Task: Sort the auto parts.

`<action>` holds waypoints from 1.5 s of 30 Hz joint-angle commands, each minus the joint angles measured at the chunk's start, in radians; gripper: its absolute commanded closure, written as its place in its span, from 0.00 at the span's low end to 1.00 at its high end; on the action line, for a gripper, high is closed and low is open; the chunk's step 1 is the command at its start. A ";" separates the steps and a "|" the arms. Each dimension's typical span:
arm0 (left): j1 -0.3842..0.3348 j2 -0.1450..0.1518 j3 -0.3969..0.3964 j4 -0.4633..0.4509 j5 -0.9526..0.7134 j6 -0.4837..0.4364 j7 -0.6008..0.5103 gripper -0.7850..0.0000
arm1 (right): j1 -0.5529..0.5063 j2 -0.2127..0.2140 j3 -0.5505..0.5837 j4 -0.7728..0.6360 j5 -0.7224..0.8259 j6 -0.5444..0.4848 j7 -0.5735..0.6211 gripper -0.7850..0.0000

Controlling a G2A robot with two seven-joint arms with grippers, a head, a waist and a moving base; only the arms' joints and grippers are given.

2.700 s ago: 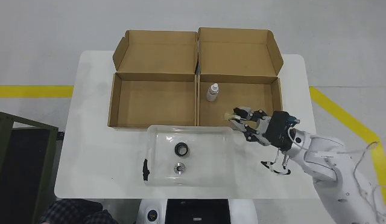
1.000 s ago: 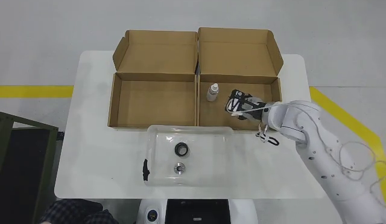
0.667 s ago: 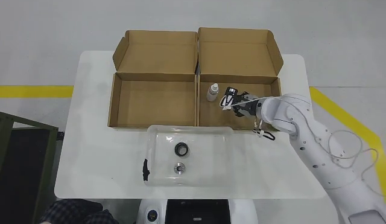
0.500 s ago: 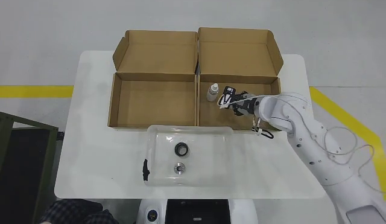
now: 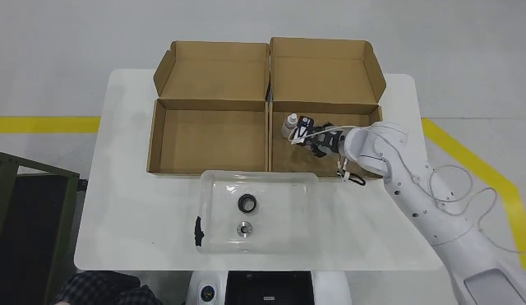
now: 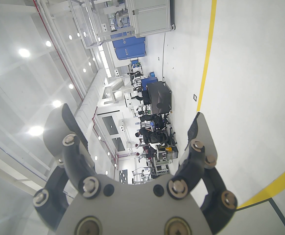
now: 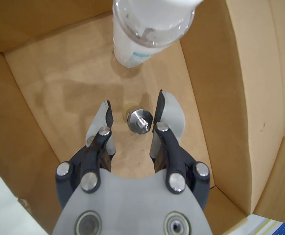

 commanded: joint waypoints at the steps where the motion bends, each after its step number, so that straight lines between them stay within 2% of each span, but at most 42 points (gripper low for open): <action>1: 0.000 0.000 0.000 0.000 0.000 0.000 0.000 0.00 | -0.008 0.003 0.012 -0.017 0.004 0.002 0.002 0.48; 5: 0.000 0.000 0.000 0.000 0.000 0.000 0.000 0.00 | -0.042 0.014 0.059 -0.076 0.024 0.000 0.003 0.42; 8: 0.000 0.000 0.000 0.000 0.000 0.000 0.000 0.00 | -0.080 0.027 0.107 -0.136 0.049 -0.010 0.001 0.31; 13: 0.000 0.000 0.000 0.000 0.000 0.000 0.000 0.00 | -0.156 0.047 0.189 -0.251 0.092 -0.031 0.000 0.26; 16: 0.000 0.000 0.000 0.000 0.000 0.000 0.000 0.00 | -0.206 0.057 0.221 -0.327 0.117 -0.047 -0.007 0.24; 22: 0.000 0.000 0.000 0.000 0.000 0.000 0.000 0.00 | -0.288 0.068 0.251 -0.440 0.124 -0.063 -0.044 0.29; 26: 0.000 0.000 0.000 0.000 0.000 0.000 0.000 0.00 | -0.333 0.070 0.241 -0.491 0.114 -0.064 -0.084 0.30; 28: 0.000 0.000 0.000 0.000 0.000 0.000 0.000 0.00 | -0.349 0.069 0.229 -0.509 0.104 -0.067 -0.107 0.27; 29: 0.000 0.000 0.000 0.000 0.000 0.000 0.000 0.00 | -0.355 0.069 0.223 -0.518 0.093 -0.064 -0.117 0.22; 31: 0.000 0.000 0.000 0.000 0.000 0.000 0.000 0.00 | -0.366 0.067 0.209 -0.530 0.070 -0.053 -0.140 0.20; 45: 0.000 0.000 0.000 0.000 0.000 0.000 0.000 0.00 | -0.359 0.040 0.030 -0.509 -0.057 -0.054 -0.234 0.20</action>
